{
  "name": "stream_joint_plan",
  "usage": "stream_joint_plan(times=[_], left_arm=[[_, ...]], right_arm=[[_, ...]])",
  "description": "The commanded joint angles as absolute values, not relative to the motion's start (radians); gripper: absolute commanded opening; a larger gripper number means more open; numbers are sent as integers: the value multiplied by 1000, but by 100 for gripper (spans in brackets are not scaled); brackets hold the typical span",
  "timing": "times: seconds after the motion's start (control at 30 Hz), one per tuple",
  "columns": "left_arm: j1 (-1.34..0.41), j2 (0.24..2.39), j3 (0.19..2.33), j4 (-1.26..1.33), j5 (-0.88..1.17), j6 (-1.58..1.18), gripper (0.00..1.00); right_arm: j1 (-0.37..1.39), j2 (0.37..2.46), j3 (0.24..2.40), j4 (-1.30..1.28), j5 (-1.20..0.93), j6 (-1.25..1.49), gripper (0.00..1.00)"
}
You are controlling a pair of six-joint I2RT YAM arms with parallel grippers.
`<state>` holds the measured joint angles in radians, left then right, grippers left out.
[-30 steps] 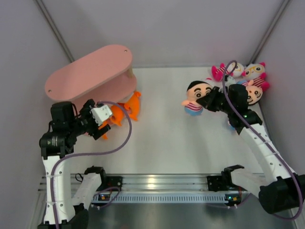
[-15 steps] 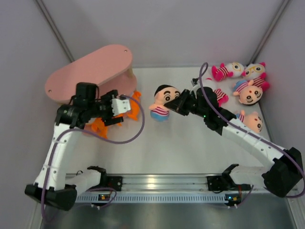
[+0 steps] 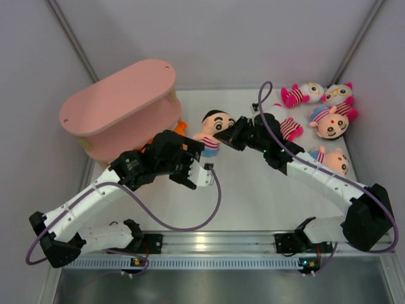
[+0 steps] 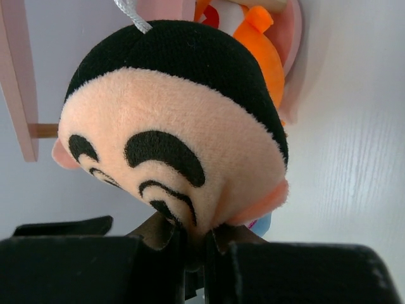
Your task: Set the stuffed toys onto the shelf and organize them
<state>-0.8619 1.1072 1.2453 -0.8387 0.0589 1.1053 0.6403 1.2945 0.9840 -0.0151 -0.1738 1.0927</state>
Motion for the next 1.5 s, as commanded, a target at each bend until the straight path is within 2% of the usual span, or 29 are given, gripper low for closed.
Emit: stream_joint_plan(times=[0.0,0.23,0.3,0.37,0.4,0.47,0.5,0.57,0.63,0.67,0.7,0.73,0.77,0.87,1.0,1.2,1.33,1.47], left_arm=[[-910,1114,1186,-674,11,1264,98],[-913,1152,1109,-465,-83,1361,97],[-913,1170,1106,-436,-112,1361,90],[-913,1184,1108,-399,-123,1365,80],[-913,1195,1109,-388,-127,1367,69],[-911,1204,1118,-365,-140,1374,56],[-911,1212,1121,-361,-143,1374,37],[-908,1218,1146,-362,-144,1364,15],[-907,1221,1178,-362,-144,1341,7],[-907,1223,1190,-364,-147,1332,6],[-907,1224,1207,-364,-149,1322,6],[-904,1224,1250,-364,-150,1287,5],[-900,1227,1278,-365,-153,1263,4],[-873,1253,1428,-388,-164,1140,2],[-802,1292,1609,-408,-199,1022,1],[-651,1276,1818,-442,-238,881,2],[-429,1200,1798,-515,-252,809,3],[-310,1129,1750,-632,-271,790,3]], right_arm=[[643,1310,1017,126,-235,1164,0],[647,1296,970,199,-302,1233,0],[649,1296,968,204,-322,1239,0],[655,1293,962,216,-344,1253,0],[660,1292,962,218,-353,1258,0],[663,1284,957,230,-370,1269,0],[663,1278,950,232,-371,1269,0],[661,1263,946,229,-365,1259,0],[660,1256,954,207,-364,1232,0],[657,1255,971,198,-370,1217,4],[650,1252,983,161,-373,1200,13],[638,1247,995,134,-377,1152,27],[629,1235,1032,100,-377,1125,53],[577,1172,1104,-65,-333,988,66],[526,1066,1180,-218,-212,836,73],[459,943,1190,-304,-137,727,73],[427,937,1180,-319,-187,696,73],[413,962,1167,-311,-247,689,73]])
